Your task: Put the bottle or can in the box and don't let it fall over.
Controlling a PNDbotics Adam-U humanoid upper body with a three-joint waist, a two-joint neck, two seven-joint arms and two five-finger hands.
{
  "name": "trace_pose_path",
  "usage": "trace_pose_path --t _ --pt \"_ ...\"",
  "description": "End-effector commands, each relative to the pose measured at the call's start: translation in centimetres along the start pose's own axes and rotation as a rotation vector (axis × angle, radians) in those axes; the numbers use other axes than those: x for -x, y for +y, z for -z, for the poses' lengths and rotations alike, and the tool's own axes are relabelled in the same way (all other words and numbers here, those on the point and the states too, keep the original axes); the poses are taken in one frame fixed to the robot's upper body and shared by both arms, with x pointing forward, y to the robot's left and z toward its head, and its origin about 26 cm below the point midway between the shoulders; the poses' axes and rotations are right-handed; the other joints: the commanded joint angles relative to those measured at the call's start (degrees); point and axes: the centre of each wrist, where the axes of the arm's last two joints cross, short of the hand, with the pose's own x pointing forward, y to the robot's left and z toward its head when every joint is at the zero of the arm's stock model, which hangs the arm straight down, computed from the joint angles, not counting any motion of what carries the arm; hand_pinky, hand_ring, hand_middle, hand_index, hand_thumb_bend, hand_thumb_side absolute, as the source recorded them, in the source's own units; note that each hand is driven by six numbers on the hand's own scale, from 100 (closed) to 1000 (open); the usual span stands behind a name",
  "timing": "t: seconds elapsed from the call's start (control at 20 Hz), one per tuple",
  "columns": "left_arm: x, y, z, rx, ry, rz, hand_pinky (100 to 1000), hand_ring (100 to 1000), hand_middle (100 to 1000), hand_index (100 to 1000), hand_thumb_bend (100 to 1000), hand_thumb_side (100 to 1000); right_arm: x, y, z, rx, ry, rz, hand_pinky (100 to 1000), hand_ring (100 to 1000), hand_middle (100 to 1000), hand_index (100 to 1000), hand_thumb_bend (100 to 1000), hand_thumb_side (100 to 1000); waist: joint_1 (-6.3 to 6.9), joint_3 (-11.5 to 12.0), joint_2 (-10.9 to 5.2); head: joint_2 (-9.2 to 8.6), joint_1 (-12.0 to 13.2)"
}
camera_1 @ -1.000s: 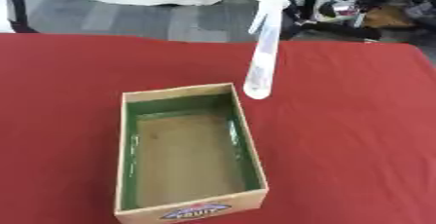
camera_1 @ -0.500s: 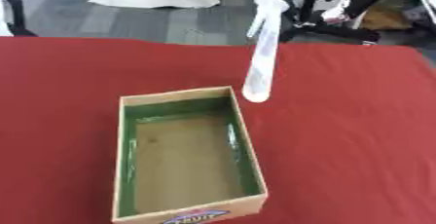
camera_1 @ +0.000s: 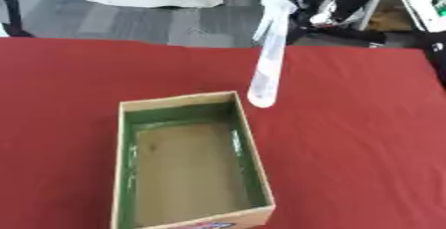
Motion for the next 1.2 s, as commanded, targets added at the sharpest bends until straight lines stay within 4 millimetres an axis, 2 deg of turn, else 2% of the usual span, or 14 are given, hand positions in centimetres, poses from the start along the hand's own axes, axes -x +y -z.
trace_pose_path --t 0.05,0.4,1.2 --pt "-0.7 0.2 0.5 0.008 -0.029 0.018 623 693 747 722 100 634 -0.7 -1.9 -1.4 0.065 -0.011 -0.021 858 836 803 838 299 121 0.10 0.2 -0.58 -1.17 -0.3" --pt "-0.7 0.2 0.5 0.006 -0.027 0.025 623 693 748 721 100 643 -1.8 -2.6 -1.7 0.106 -0.041 -0.038 857 832 799 836 291 126 -0.16 0.1 0.24 -1.30 -0.6" --pt "-0.8 0.2 0.5 0.004 -0.032 0.030 622 693 749 720 100 653 -2.6 -3.2 -1.7 0.143 -0.070 -0.039 855 830 795 834 281 118 -0.35 0.7 1.99 -2.52 -1.7"
